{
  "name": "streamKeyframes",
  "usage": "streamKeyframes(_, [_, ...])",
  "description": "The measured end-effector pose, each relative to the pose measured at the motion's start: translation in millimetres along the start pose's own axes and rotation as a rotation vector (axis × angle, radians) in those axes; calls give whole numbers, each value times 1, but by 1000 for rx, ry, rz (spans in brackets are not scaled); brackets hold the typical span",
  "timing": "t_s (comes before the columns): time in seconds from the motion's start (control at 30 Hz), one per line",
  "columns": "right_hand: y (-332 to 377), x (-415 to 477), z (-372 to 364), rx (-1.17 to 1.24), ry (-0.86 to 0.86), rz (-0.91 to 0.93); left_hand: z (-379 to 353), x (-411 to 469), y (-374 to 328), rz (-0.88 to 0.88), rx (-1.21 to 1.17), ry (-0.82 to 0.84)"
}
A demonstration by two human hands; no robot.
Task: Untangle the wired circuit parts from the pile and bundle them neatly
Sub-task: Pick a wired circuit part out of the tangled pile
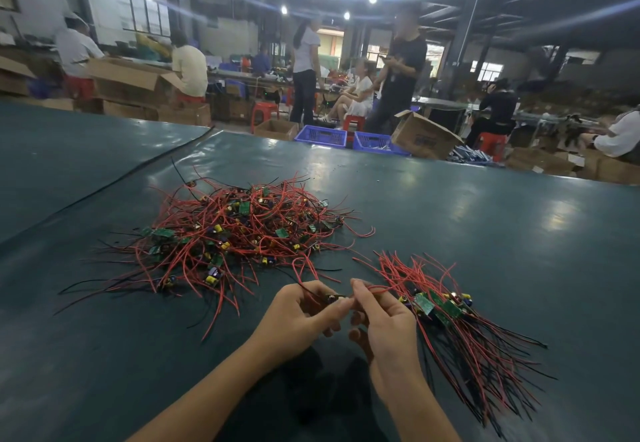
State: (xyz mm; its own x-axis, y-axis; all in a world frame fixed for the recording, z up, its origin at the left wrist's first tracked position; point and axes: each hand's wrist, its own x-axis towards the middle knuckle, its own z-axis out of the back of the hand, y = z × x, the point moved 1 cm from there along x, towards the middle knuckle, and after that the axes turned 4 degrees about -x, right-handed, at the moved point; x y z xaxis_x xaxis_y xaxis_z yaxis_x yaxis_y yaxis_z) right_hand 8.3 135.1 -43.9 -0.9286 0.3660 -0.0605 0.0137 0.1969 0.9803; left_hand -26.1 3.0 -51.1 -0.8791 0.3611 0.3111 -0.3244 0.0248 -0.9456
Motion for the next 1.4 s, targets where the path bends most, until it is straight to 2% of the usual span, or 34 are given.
streamKeyframes(0.13, [1, -5, -2, -19, 80, 8, 0, 1, 0, -2, -11, -30])
streamKeyframes(0.33, [0, -8, -4, -98, 96, 32, -1, 0, 5, 5, -14, 0])
streamKeyframes(0.53, [-1, -6, -6, -59, 117, 54, -1, 0, 8, 31, 22, 14])
streamKeyframes(0.73, [-3, -1, -4, -93, 19, 93, -3, 1, 7, -4, 31, -24])
streamKeyframes(0.9, [-2, 14, 7, 0, -117, 58, -3, 3, 2, 11, -25, -64])
streamKeyframes(1.17, [8, 33, 36, 205, -249, -6, 0, 3, -5, 1, -8, -33])
streamKeyframes(1.4, [7, 33, 37, 173, -250, 85, 2, 2, -2, 13, -43, -101])
